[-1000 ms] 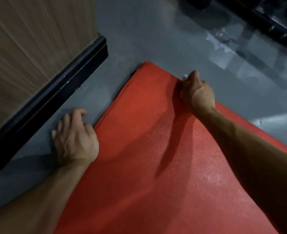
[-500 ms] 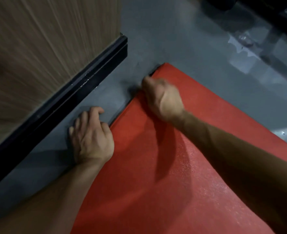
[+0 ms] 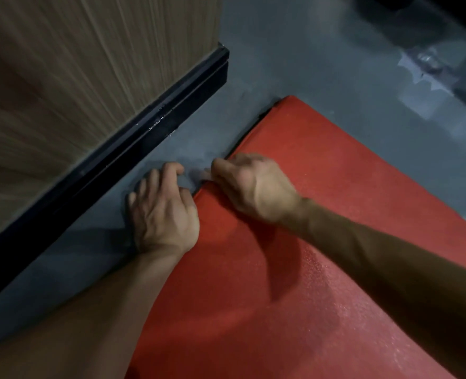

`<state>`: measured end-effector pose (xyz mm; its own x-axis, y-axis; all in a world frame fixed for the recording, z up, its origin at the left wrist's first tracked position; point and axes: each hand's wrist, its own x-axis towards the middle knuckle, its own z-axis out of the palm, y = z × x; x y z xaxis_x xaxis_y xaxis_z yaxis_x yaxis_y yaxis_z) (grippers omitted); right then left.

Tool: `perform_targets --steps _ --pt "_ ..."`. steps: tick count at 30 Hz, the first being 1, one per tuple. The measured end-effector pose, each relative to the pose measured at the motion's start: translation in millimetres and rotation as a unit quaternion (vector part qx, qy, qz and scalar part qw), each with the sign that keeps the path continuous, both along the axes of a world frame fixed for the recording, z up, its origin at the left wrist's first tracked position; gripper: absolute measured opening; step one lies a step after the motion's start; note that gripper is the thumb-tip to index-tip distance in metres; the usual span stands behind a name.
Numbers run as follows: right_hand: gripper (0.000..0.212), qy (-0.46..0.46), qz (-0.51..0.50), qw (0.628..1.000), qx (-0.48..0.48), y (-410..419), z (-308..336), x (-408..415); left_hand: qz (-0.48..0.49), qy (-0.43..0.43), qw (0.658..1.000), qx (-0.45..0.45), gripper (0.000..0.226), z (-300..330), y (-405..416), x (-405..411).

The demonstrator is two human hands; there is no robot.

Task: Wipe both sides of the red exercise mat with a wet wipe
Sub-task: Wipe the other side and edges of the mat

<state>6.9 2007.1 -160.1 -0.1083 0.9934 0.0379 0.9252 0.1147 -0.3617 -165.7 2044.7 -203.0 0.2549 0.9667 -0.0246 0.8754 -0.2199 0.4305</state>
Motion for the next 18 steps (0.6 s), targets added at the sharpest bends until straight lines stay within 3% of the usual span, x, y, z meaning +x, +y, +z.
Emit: perform_targets --steps 2,5,9,11,14,15,18 --pt "0.032 -0.034 -0.068 0.997 0.008 18.7 -3.9 25.3 0.000 0.001 1.000 -0.002 0.042 -0.9 -0.2 0.6" --pt "0.030 -0.004 -0.188 0.981 0.046 31.3 -8.6 47.9 0.001 -0.003 1.000 -0.001 0.038 -2.7 -0.6 -0.1" --pt "0.020 0.024 -0.006 1.000 -0.003 5.6 -9.3 -20.9 0.002 -0.003 1.000 -0.005 0.032 -3.7 -0.4 -0.3" --pt "0.020 0.004 -0.016 1.000 -0.017 11.1 -6.7 -10.4 0.004 -0.002 1.000 0.001 0.035 -3.2 0.2 -0.8" --pt "0.029 -0.003 -0.182 0.982 0.039 26.7 -6.6 31.3 0.005 -0.004 1.000 0.001 0.038 -2.9 -0.9 -0.7" --pt "0.029 0.001 -0.193 0.980 0.053 25.2 -8.9 29.1 0.005 -0.005 1.000 0.003 0.038 -3.1 -1.1 -0.8" --pt "0.017 0.025 -0.046 0.998 0.025 3.9 -3.2 -21.6 0.000 -0.006 1.000 0.003 0.038 -3.3 -0.6 -1.9"
